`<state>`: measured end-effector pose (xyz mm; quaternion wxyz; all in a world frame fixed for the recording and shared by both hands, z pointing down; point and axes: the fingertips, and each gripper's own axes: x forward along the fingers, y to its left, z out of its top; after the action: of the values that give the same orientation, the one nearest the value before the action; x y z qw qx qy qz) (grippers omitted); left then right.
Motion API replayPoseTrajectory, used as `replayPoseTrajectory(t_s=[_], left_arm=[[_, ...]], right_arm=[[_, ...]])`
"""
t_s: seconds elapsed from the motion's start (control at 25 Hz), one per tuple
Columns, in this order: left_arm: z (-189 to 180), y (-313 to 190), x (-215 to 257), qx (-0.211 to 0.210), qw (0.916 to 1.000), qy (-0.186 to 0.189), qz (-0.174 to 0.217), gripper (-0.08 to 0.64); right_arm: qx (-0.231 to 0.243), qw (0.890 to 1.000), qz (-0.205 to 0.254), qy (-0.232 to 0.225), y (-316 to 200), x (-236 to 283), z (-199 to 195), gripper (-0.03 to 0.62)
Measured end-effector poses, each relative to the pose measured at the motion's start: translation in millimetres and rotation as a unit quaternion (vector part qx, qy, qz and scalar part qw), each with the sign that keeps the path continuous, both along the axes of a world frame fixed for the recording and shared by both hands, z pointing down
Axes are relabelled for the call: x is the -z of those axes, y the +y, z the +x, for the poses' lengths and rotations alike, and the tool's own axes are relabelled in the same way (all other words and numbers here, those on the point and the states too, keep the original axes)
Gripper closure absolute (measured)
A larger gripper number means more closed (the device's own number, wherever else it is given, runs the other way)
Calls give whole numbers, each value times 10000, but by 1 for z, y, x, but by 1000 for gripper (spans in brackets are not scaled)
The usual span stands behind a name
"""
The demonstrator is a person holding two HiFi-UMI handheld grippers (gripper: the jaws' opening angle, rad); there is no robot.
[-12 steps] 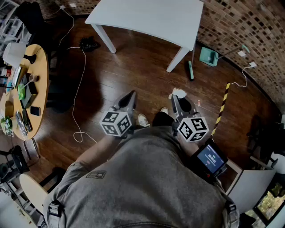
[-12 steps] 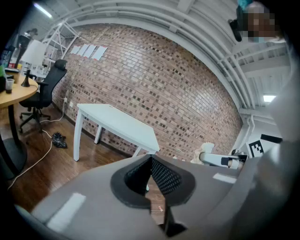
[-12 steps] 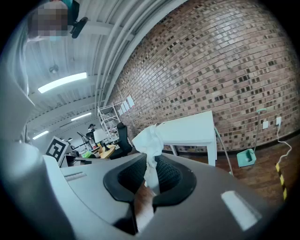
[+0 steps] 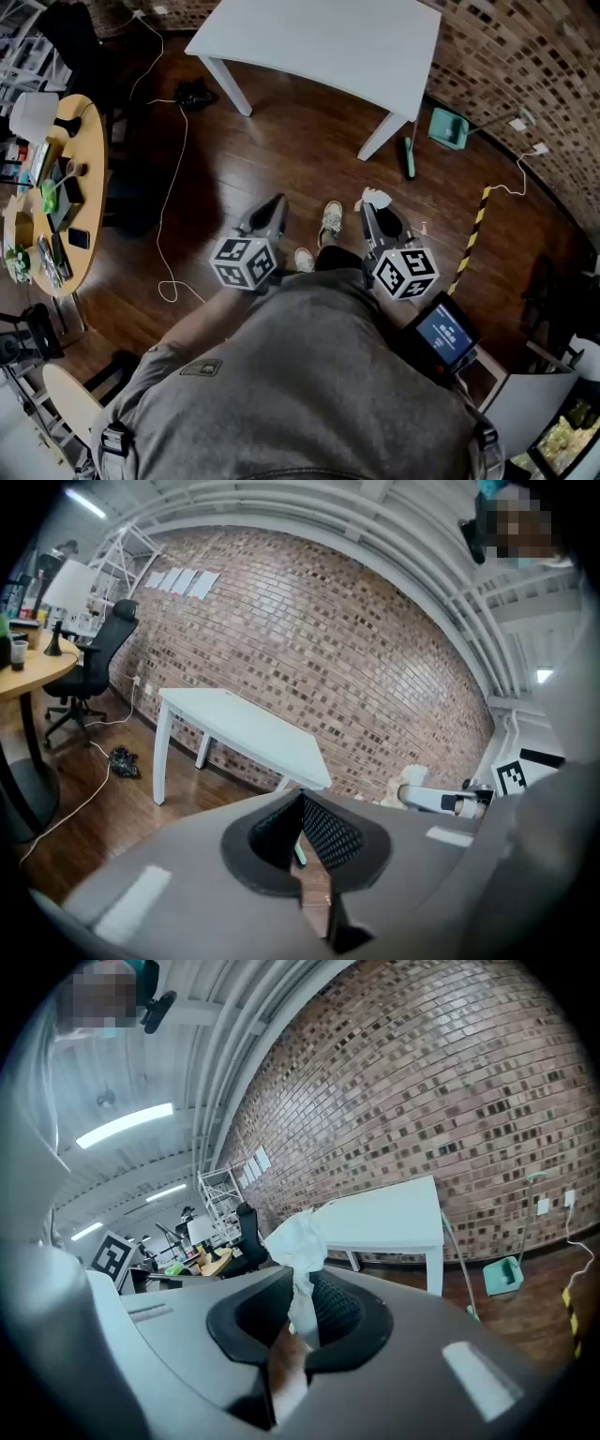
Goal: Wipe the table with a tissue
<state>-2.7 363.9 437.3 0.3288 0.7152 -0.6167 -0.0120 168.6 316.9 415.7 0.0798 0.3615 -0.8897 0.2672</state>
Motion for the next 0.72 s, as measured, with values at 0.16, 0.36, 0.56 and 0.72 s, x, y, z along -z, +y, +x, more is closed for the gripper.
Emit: replayPoseTrajectory(t_s=[0.16,0.36,0.56,0.72], left_arm=[[-9,-34,5,0,9999,-107,-18,558],[-13,-90,15,7,9997,-260,20,558],[-15,-133,18,161,9994,-310,-22,558],[-18,-162,19,288,9990,-328,-41,558]], right_arm=[[17,9999,54,-90,-38,4,-8,532],[12,9998,51,-190,-92,5,-10,532],[116,9997,-7,-217,-139,3,-11,532],[226,9995,-12,-212,-172,2,-14,532]])
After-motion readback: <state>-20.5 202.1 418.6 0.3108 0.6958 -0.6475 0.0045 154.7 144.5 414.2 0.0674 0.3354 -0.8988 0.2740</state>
